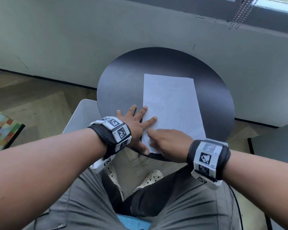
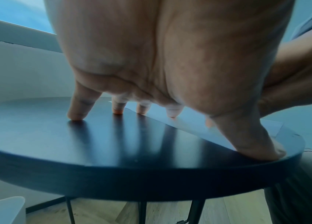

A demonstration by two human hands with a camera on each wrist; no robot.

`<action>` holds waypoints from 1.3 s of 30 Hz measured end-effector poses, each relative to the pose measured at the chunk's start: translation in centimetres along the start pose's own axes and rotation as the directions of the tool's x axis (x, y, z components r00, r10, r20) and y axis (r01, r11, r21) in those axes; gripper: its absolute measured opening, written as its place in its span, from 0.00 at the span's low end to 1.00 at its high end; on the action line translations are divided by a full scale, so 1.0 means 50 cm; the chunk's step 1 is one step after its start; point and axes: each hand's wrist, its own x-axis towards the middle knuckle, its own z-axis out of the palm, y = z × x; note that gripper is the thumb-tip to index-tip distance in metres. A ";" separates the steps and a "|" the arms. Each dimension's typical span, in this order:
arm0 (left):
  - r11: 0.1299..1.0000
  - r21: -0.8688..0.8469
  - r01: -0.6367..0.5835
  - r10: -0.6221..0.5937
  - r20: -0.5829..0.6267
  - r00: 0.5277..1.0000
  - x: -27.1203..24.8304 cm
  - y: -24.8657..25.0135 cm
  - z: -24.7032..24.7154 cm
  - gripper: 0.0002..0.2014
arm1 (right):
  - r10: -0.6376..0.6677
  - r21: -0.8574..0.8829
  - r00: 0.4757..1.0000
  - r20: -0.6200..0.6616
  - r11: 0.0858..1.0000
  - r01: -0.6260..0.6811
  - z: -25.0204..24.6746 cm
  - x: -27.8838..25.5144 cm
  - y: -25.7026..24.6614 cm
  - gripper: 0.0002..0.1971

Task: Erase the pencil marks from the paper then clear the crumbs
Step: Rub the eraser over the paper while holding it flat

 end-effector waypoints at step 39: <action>0.993 0.115 0.009 -0.011 0.013 1.000 -0.004 0.028 -0.047 0.62 | 0.142 0.142 0.972 -0.185 0.983 -0.117 -0.010 0.013 0.070 0.05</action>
